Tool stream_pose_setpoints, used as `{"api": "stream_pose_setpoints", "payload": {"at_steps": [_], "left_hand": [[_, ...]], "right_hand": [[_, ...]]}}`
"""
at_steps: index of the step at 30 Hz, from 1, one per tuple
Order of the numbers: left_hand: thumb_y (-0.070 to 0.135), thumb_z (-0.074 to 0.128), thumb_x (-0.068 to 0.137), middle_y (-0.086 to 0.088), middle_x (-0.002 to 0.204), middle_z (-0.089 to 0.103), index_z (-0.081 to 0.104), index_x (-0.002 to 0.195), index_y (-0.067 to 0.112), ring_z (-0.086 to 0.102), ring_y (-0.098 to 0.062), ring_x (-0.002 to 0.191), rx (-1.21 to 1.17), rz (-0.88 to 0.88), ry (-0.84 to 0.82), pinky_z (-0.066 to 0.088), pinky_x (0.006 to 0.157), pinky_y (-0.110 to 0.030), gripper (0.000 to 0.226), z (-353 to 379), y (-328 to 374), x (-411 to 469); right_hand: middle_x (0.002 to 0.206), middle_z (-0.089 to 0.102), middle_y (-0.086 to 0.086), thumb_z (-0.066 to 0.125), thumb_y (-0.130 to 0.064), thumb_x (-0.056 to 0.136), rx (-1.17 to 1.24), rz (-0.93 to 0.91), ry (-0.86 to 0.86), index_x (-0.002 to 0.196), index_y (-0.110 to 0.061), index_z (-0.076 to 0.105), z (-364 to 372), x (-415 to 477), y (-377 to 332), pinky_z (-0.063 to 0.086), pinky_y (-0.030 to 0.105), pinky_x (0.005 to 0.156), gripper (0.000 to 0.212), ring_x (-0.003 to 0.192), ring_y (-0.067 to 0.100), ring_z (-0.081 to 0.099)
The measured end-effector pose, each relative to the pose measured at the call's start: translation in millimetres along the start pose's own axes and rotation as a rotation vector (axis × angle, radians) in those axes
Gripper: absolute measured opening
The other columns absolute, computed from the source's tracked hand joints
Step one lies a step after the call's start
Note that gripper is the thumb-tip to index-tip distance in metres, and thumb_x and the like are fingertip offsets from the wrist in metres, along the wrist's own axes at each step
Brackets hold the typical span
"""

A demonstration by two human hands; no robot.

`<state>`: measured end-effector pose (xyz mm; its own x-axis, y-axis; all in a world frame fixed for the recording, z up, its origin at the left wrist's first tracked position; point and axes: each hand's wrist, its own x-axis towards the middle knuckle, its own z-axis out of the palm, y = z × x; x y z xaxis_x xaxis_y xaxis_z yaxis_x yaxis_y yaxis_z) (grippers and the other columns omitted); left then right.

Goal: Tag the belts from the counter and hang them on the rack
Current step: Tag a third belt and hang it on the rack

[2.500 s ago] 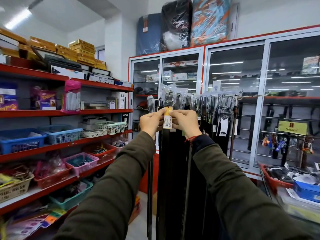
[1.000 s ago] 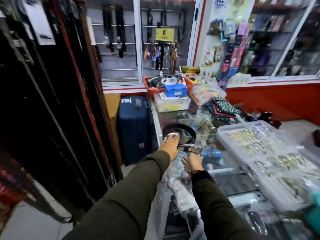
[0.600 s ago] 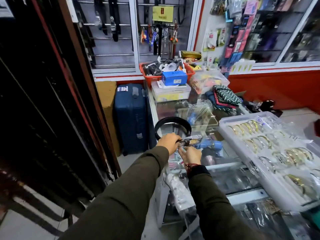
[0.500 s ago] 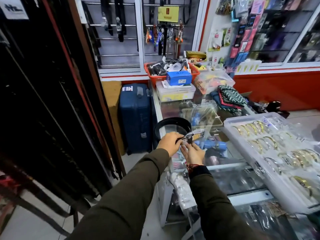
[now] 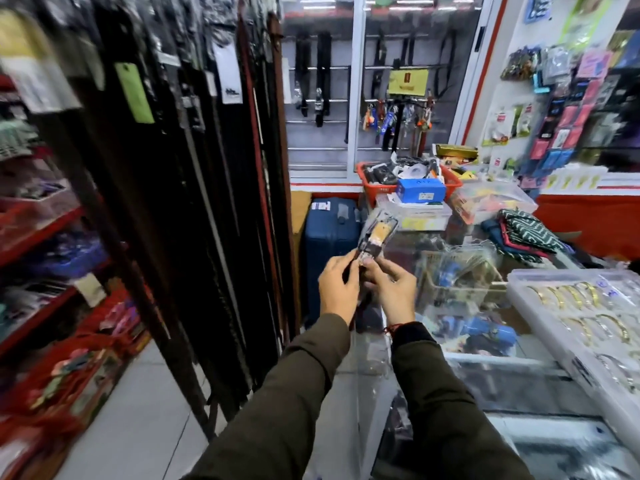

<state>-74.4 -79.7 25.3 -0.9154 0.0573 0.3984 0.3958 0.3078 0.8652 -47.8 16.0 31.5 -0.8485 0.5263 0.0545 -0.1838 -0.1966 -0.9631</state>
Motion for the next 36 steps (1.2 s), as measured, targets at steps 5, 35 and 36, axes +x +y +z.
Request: {"api": "stream_pose_setpoints", "payload": {"at_steps": [5, 35, 36], "left_hand": [[0.015, 0.065, 0.097, -0.004, 0.115, 0.073, 0.072, 0.121, 0.008, 0.066, -0.012, 0.105, -0.191, -0.007, 0.169, 0.053, 0.088, -0.012, 0.026, -49, 37, 11], [0.014, 0.08, 0.084, -0.015, 0.09, 0.078, 0.077, 0.104, 0.002, 0.074, -0.021, 0.08, -0.453, 0.12, 0.338, 0.063, 0.084, -0.046, 0.023, -235, 216, 135], [0.015, 0.079, 0.084, -0.014, 0.091, 0.079, 0.078, 0.105, 0.002, 0.074, -0.021, 0.082, -0.464, 0.107, 0.335, 0.064, 0.082, -0.043, 0.024, -234, 214, 134]], "right_hand": [[0.095, 0.074, -0.005, 0.073, -0.016, 0.086, -0.016, -0.15, -0.162, 0.099, -0.027, 0.072, 40, -16, -48, 0.059, 0.028, 0.087, 0.017, 0.089, 0.006, 0.071], [0.081, 0.069, 0.008, 0.075, -0.011, 0.084, 0.181, -0.322, -0.466, 0.118, 0.0, 0.069, 206, -10, -261, 0.055, 0.026, 0.064, 0.036, 0.054, 0.005, 0.061], [0.082, 0.069, 0.008, 0.075, -0.011, 0.084, 0.177, -0.316, -0.474, 0.117, -0.001, 0.069, 206, -9, -259, 0.056, 0.025, 0.061, 0.035, 0.053, 0.004, 0.063]]}}
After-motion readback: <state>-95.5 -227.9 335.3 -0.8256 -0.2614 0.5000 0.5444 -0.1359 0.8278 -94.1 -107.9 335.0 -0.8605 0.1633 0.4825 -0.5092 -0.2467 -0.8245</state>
